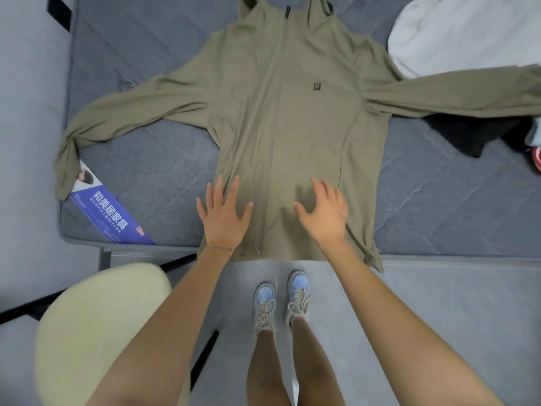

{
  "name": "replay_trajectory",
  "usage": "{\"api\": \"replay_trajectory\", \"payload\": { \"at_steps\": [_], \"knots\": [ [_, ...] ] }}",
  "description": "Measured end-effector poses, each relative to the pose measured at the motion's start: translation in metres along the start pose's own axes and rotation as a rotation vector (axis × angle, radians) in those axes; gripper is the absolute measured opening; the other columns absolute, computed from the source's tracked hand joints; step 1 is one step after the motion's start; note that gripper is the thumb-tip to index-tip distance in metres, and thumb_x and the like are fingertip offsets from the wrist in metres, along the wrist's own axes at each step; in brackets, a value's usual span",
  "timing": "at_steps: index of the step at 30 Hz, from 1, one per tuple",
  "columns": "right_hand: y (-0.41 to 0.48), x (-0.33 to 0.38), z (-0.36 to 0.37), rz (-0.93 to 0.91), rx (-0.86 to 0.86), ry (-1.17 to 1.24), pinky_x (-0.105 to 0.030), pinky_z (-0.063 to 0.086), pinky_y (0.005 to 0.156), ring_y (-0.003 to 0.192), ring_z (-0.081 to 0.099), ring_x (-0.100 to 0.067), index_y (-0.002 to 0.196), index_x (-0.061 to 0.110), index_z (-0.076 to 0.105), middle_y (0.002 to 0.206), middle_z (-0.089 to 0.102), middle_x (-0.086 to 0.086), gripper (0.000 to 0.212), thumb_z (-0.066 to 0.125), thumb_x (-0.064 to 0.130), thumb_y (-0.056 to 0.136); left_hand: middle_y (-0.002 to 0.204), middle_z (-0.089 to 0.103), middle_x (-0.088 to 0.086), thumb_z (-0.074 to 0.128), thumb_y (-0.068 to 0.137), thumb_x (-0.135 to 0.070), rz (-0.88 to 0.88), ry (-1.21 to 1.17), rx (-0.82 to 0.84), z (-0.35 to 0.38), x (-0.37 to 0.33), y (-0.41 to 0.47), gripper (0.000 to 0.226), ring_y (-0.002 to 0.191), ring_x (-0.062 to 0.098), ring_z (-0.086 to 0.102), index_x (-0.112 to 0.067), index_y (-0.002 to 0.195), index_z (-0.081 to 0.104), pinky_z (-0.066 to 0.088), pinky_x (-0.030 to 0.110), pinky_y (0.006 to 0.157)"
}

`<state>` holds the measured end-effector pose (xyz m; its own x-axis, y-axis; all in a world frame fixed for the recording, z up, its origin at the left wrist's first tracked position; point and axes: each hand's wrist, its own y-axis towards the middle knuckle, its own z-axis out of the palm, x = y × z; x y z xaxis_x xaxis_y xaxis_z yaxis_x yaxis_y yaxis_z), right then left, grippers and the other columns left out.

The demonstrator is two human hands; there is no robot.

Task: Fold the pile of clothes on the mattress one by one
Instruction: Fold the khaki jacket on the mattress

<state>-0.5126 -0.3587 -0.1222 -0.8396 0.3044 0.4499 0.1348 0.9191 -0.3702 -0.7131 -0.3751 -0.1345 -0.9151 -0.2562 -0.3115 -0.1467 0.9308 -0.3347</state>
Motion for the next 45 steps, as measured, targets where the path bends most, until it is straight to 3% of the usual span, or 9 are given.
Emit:
{"api": "replay_trajectory", "payload": {
  "at_steps": [6,10,14,19,28,33,39,45],
  "knots": [
    [0.037,0.060,-0.029,-0.150,0.000,-0.116,-0.046,0.010,0.118,0.147,0.013,-0.027,0.153,0.030,0.018,0.158,0.024,-0.004,0.081,0.058,0.052,0.086,0.161,0.011,0.008,0.020,0.088,-0.063,0.036,0.138,-0.083,-0.047,0.006,0.034,0.073,0.148,0.035,0.005,-0.030,0.152,0.022,0.001,0.059,0.114],
    [0.062,0.103,-0.029,-0.231,0.021,-0.168,-0.047,0.006,0.119,0.148,0.009,-0.027,0.153,0.032,0.013,0.160,0.019,-0.004,0.082,0.057,0.054,0.087,0.160,0.016,0.011,0.028,0.088,-0.061,0.012,0.149,-0.121,-0.069,0.035,0.060,0.071,0.146,0.040,0.013,-0.029,0.151,0.028,0.010,0.068,0.109],
    [0.087,0.155,-0.017,-0.291,0.008,-0.203,-0.046,0.006,0.119,0.148,0.011,-0.027,0.153,0.033,0.013,0.159,0.022,-0.004,0.084,0.058,0.054,0.085,0.160,0.016,0.011,0.030,0.089,-0.059,-0.018,0.168,-0.176,-0.092,0.082,0.091,0.069,0.146,0.040,0.012,-0.028,0.151,0.025,0.009,0.068,0.109],
    [0.121,0.220,0.020,-0.363,0.016,-0.264,-0.048,0.008,0.118,0.147,0.014,-0.029,0.153,0.030,0.014,0.158,0.024,-0.006,0.085,0.060,0.053,0.085,0.161,0.011,0.010,0.049,0.093,-0.052,-0.104,0.110,-0.161,-0.111,0.146,0.133,0.069,0.147,0.038,0.006,-0.029,0.153,0.022,0.003,0.065,0.112],
    [0.163,0.332,0.099,-0.407,0.145,-0.287,-0.049,0.002,0.119,0.149,0.002,-0.027,0.154,0.033,0.005,0.161,0.012,-0.004,0.085,0.056,0.053,0.088,0.162,0.010,0.007,0.053,0.093,-0.049,-0.195,0.036,-0.122,-0.131,0.243,0.194,0.070,0.148,0.034,0.004,-0.029,0.152,0.022,0.002,0.059,0.114],
    [0.177,0.366,0.141,-0.462,0.223,-0.320,-0.048,0.000,0.119,0.149,-0.001,-0.027,0.154,0.034,0.002,0.162,0.009,-0.004,0.086,0.055,0.054,0.088,0.162,0.010,0.005,0.052,0.094,-0.049,-0.307,-0.104,-0.178,-0.128,0.286,0.204,0.068,0.148,0.031,0.008,-0.031,0.152,0.021,0.004,0.056,0.116],
    [0.181,0.394,0.190,-0.548,0.288,-0.346,-0.049,0.000,0.120,0.149,-0.001,-0.026,0.153,0.035,-0.001,0.162,0.006,-0.002,0.087,0.054,0.056,0.089,0.162,0.010,0.005,0.033,0.093,-0.055,-0.413,-0.190,-0.219,-0.120,0.352,0.198,0.066,0.148,0.028,0.008,-0.030,0.153,0.019,0.008,0.056,0.116],
    [0.183,0.420,0.234,-0.601,0.346,-0.366,-0.048,0.000,0.119,0.149,-0.002,-0.025,0.154,0.033,0.002,0.162,0.005,-0.002,0.087,0.055,0.055,0.088,0.161,0.016,0.005,0.031,0.104,-0.031,-0.509,-0.325,-0.284,-0.117,0.392,0.212,0.052,0.148,0.029,0.013,-0.022,0.153,0.018,0.014,0.055,0.116]
  ]
}}
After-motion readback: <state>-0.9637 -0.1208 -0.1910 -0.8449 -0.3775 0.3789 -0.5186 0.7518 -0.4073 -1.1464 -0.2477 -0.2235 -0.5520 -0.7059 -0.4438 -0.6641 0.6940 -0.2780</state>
